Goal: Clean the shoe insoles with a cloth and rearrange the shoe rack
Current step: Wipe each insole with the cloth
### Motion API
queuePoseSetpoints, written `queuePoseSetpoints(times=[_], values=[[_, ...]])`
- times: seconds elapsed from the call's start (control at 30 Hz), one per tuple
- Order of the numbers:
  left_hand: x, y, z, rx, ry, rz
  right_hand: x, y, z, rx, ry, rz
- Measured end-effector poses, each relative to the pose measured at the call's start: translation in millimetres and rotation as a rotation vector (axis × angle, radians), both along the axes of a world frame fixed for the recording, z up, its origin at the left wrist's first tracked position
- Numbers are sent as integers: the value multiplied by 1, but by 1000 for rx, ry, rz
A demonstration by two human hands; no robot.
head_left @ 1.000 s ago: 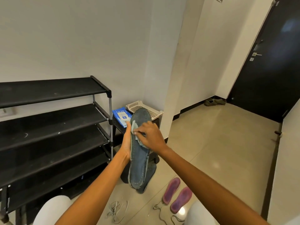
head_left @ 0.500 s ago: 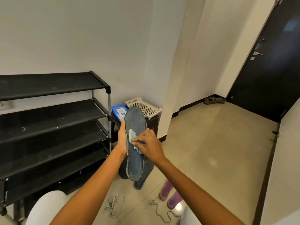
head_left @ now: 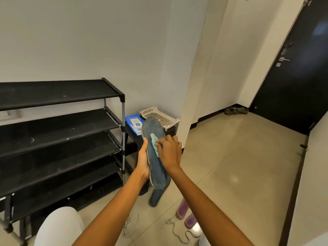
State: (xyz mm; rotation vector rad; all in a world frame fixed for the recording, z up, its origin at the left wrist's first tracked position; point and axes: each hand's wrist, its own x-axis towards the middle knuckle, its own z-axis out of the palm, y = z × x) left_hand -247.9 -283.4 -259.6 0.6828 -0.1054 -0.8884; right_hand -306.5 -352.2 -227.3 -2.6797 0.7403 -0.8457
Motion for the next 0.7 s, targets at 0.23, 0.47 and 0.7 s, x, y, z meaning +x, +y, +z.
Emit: queuePoseSetpoints(times=[0.23,0.47,0.7], values=[[15,8,2,3,-30,-13,-20,9,-17,-298,-57,458],[19,9,-14,-27,149,-114,-39,-2,-29,-346,-16,706],[6,4,-1,42,-95,-33,2,-21,24,-178,-127,242]])
